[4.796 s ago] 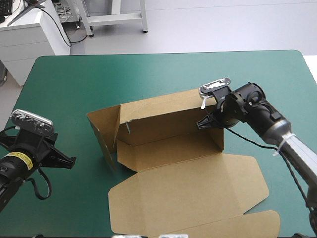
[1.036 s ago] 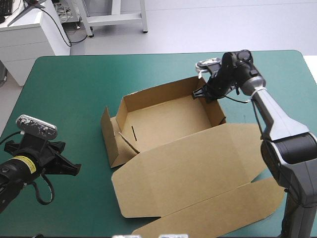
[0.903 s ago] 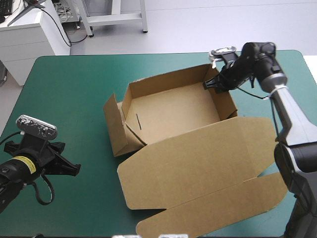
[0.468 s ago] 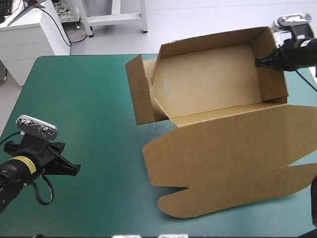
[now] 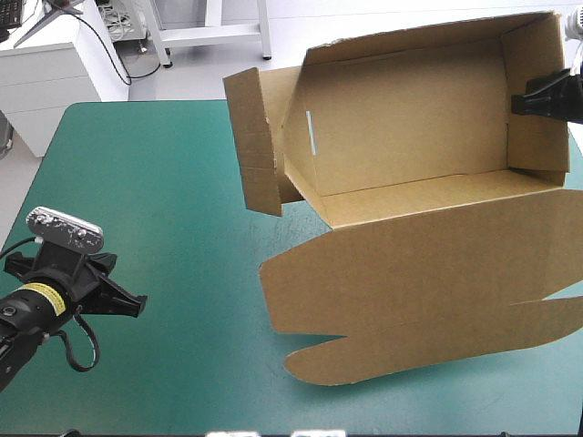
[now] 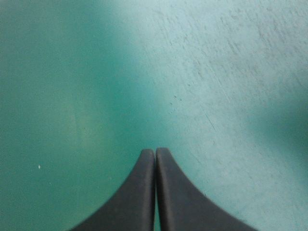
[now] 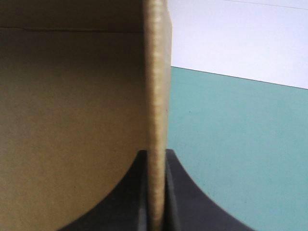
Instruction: Fold the box
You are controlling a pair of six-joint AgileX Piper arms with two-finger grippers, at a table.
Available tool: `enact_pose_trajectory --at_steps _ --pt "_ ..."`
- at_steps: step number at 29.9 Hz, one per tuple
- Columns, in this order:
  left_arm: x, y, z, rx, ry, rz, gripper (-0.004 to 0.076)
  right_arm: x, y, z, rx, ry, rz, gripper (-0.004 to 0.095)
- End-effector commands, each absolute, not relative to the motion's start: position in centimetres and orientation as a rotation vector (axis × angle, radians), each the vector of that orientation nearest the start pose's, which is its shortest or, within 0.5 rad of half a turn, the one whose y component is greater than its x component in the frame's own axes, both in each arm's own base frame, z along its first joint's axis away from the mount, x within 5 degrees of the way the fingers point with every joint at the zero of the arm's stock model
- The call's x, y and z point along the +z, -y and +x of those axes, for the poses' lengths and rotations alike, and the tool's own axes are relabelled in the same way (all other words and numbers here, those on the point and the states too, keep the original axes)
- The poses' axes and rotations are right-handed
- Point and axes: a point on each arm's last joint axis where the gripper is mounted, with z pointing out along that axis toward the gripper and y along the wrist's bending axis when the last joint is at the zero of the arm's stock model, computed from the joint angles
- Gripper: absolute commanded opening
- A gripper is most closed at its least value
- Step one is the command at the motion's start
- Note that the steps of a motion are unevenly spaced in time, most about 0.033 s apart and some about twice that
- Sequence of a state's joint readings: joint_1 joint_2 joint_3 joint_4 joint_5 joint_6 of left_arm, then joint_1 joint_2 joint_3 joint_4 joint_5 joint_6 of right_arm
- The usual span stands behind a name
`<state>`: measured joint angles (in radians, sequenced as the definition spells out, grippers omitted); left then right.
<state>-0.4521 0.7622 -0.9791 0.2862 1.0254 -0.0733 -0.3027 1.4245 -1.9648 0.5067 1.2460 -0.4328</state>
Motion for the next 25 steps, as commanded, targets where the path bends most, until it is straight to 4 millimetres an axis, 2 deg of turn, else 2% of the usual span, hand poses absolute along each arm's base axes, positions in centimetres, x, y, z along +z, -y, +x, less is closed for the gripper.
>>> enact_pose_trajectory --at_steps 1,5,9,12,15,18,22,25 --pt "39.5 3.7 13.0 0.076 -2.097 0.436 0.0020 54.9 2.5 23.4 0.233 -1.978 -0.248 -0.0020" --pt "38.6 4.6 14.4 0.058 -2.152 0.451 0.0018 55.0 2.3 23.2 0.242 -1.970 -0.251 -0.0020" --pt "37.6 5.8 16.6 0.047 -2.179 0.480 0.0019 55.0 2.3 23.2 0.242 -1.970 -0.251 -0.0019" --pt "36.7 5.8 18.8 -0.008 -2.215 0.395 0.0019 55.0 2.3 23.2 0.245 -1.971 -0.246 -0.0019" --pt "35.8 4.7 20.8 -0.094 -2.248 0.305 0.0019 55.0 2.3 23.2 0.249 -1.972 -0.241 -0.0019" --pt "34.9 3.1 22.3 -0.275 -2.287 0.254 0.0018 55.0 2.3 23.2 0.250 -1.973 -0.235 -0.0019" --pt "33.2 0.2 23.3 -0.520 -2.307 0.222 0.0018 55.0 2.3 23.2 0.252 -1.973 -0.236 -0.0019" --pt "31.5 -2.1 23.7 -0.663 -2.291 0.093 0.0018 55.0 2.3 23.3 0.253 -1.975 -0.235 -0.0019"
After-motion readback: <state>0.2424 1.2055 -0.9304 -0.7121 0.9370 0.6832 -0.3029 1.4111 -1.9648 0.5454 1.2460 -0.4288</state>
